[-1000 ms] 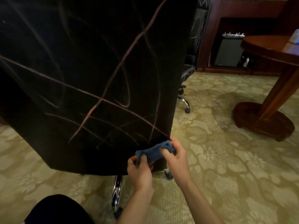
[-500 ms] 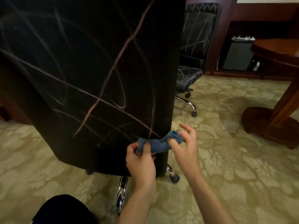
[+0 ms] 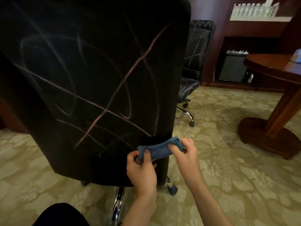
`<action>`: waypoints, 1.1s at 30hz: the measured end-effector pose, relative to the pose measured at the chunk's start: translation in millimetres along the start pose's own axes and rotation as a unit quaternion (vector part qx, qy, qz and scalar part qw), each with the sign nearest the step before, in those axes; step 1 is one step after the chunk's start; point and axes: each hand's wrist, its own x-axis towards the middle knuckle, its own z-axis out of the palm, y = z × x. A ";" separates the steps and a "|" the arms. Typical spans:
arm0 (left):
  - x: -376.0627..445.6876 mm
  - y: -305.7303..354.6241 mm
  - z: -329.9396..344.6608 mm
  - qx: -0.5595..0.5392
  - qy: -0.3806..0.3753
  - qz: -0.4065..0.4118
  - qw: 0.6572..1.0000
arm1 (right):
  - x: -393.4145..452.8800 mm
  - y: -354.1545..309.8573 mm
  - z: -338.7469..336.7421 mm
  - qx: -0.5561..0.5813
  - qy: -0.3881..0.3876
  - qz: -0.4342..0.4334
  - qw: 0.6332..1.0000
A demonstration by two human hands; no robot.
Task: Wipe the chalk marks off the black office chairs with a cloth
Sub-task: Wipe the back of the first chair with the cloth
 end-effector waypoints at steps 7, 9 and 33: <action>-8.2 52.4 24.2 -0.082 -0.018 0.050 0.995 | 32.0 -56.5 -12.4 0.066 -0.014 -0.071 0.995; -10.8 74.7 32.6 -0.103 -0.026 0.082 0.991 | 42.6 -81.9 -16.0 0.073 -0.019 -0.106 0.991; -21.3 149.2 34.6 -0.124 -0.039 0.132 0.983 | 46.3 -165.3 -10.7 0.057 0.021 -0.223 0.973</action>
